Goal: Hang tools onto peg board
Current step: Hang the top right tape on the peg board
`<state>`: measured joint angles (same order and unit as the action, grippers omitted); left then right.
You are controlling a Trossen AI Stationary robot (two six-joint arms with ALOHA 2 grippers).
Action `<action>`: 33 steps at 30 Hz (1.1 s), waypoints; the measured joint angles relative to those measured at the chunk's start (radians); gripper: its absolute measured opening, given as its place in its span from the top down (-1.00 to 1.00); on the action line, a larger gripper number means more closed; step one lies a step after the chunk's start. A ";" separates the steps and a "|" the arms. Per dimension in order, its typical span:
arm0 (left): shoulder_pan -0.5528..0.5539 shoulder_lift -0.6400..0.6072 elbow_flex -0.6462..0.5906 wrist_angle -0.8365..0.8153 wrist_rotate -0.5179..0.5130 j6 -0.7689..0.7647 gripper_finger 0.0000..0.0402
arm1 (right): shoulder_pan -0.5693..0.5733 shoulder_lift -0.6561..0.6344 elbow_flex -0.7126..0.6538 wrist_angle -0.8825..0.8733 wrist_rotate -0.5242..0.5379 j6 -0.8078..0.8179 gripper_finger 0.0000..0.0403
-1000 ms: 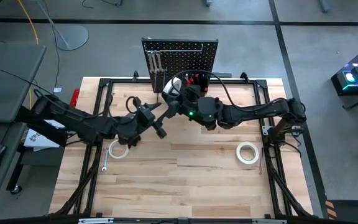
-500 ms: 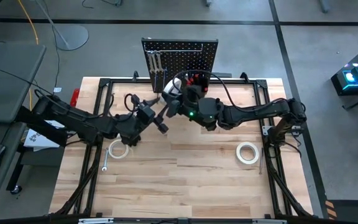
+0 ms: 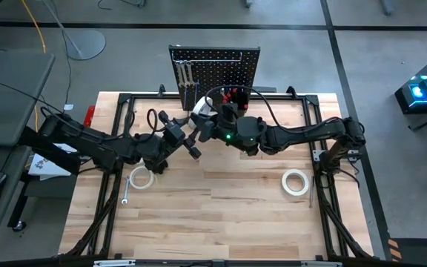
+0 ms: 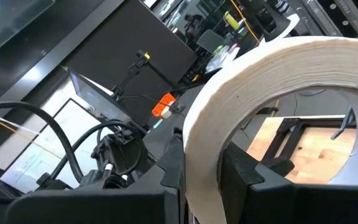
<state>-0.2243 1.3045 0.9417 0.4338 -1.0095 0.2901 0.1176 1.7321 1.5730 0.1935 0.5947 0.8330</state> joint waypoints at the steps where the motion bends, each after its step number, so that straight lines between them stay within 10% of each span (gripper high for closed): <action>1: 0.002 0.000 0.000 0.000 0.002 0.000 0.28 | 0.000 0.000 0.000 0.001 0.001 0.000 0.78; 7: 0.002 -0.006 0.001 -0.004 0.000 -0.007 0.72 | 0.000 0.000 0.000 0.009 0.028 -0.021 0.74; 13: 0.001 -0.036 0.001 -0.134 -0.013 -0.106 0.72 | 0.001 -0.002 -0.002 -0.002 0.025 -0.087 0.16; 23: 0.026 -0.243 0.000 -0.799 0.173 -0.535 0.72 | 0.001 -0.103 0.000 -0.128 0.081 -0.260 -0.14; 26: 0.123 -0.297 -0.010 -0.904 0.345 -0.583 0.72 | 0.001 -0.137 -0.002 -0.195 0.111 -0.306 -0.14; 33: 0.421 -0.271 -0.033 -0.719 1.197 -0.452 0.72 | 0.000 -0.187 0.000 -0.263 0.138 -0.319 -0.15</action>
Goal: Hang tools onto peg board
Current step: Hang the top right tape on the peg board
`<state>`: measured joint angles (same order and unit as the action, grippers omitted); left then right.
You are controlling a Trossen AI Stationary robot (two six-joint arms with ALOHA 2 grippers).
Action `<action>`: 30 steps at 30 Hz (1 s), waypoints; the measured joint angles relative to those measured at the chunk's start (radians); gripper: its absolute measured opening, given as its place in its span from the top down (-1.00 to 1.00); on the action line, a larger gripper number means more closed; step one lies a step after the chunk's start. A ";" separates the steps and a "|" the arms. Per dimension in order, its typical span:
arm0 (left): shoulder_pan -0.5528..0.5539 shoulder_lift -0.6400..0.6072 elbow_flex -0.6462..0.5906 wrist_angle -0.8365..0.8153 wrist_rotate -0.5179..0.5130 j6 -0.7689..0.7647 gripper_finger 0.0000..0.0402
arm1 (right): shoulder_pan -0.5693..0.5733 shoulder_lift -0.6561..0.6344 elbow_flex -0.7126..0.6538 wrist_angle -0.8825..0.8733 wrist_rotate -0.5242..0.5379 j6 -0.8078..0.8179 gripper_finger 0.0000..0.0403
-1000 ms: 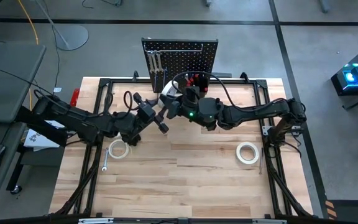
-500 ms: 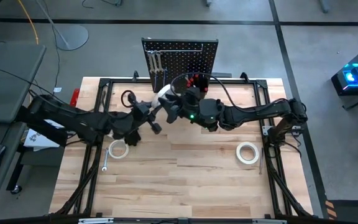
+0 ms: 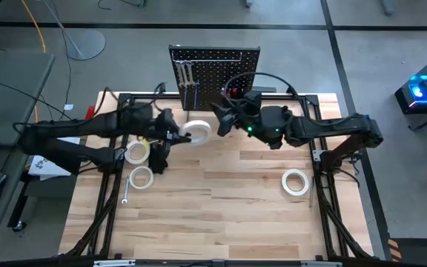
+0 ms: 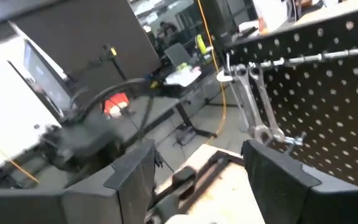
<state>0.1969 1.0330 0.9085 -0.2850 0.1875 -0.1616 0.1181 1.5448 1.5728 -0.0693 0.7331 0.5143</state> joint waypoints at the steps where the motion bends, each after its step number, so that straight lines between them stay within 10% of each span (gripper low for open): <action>1: 0.027 0.014 -0.001 -0.015 0.020 0.013 0.72 | 0.002 0.000 -0.001 -0.011 -0.001 0.002 -0.15; 30: 0.444 0.091 -0.002 0.007 0.092 0.373 0.72 | 0.035 -0.002 -0.001 -0.137 0.020 0.115 -0.15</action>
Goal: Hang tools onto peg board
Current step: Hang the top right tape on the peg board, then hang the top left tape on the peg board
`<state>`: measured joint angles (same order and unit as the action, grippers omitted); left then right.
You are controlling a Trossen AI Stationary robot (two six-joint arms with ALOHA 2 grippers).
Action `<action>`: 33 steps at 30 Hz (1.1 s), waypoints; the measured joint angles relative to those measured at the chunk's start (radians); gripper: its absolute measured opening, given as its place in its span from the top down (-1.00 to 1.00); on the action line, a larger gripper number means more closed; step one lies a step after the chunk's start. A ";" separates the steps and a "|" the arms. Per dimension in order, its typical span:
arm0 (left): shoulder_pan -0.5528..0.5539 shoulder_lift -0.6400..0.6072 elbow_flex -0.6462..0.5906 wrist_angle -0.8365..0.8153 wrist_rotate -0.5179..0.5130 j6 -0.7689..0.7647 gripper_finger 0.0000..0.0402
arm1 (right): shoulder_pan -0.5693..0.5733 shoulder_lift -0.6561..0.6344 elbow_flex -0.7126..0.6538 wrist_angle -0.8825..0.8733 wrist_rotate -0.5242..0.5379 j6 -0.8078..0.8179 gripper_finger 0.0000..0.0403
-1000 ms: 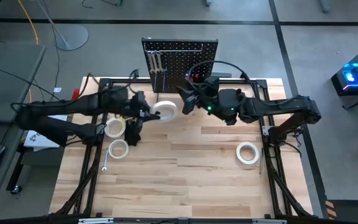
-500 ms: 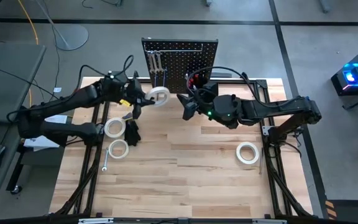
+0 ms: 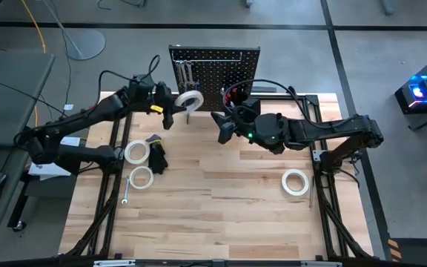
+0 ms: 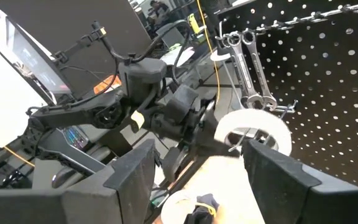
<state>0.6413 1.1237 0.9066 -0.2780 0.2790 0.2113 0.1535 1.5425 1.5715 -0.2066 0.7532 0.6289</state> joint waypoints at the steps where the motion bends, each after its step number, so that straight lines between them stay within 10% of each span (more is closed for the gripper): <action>1: 0.006 0.000 0.000 0.006 -0.024 0.017 0.72 | 0.000 0.000 0.000 0.000 0.000 0.000 -0.15; 16: 0.015 0.001 0.001 0.032 -0.224 0.044 -0.04 | 0.000 0.000 0.000 0.000 0.000 0.000 -0.15; 33: -0.056 -0.159 0.001 -0.285 -0.263 -0.150 -0.07 | 0.000 -0.013 0.000 -0.110 -0.021 -0.009 -0.15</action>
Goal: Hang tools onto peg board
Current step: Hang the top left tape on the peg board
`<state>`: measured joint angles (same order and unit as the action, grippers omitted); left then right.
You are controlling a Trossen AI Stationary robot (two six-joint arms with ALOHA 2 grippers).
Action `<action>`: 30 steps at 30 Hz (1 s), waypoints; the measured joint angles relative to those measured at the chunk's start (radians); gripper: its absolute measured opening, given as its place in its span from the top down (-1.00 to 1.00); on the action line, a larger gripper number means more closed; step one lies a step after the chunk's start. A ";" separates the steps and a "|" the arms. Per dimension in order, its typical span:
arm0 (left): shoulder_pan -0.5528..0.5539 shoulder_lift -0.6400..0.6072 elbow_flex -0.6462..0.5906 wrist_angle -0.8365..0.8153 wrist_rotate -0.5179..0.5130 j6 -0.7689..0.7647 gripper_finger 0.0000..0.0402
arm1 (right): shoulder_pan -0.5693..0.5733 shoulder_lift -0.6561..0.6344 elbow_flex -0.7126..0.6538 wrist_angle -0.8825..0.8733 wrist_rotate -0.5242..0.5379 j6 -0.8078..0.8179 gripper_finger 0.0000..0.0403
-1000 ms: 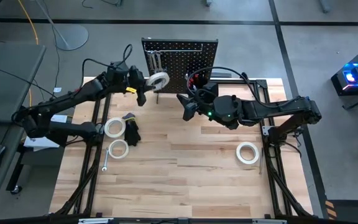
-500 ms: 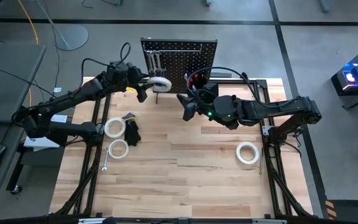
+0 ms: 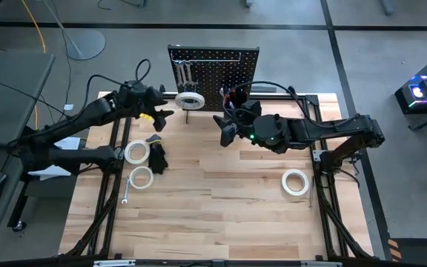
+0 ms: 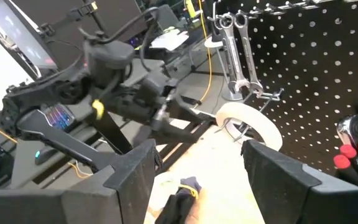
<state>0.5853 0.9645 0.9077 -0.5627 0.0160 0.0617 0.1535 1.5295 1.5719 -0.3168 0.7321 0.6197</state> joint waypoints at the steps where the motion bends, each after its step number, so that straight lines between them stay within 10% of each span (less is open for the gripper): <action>1: -0.015 -0.015 0.000 -0.021 -0.002 -0.023 -0.07 | 0.000 0.000 0.000 -0.001 -0.001 -0.006 -0.15; 10: -0.317 -0.009 0.000 -0.408 -0.022 -0.450 -0.07 | 0.000 0.000 0.001 -0.075 -0.075 -0.035 -0.15; 16: -0.511 0.090 -0.012 -0.748 -0.307 -0.911 -0.07 | 0.000 0.000 0.001 -0.114 -0.081 -0.035 -0.15; 22: -0.569 0.176 -0.139 -0.669 -0.297 -1.136 -0.07 | -0.001 0.000 0.001 -0.114 -0.086 -0.045 -0.15; 30: -0.476 0.252 -0.306 -0.484 -0.200 -1.039 -0.07 | -0.002 0.000 0.001 -0.123 -0.112 -0.044 -0.15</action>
<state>0.1091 1.2169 0.6020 -1.0470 -0.1837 -0.9776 0.1520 1.5291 1.5726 -0.4395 0.6199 0.5753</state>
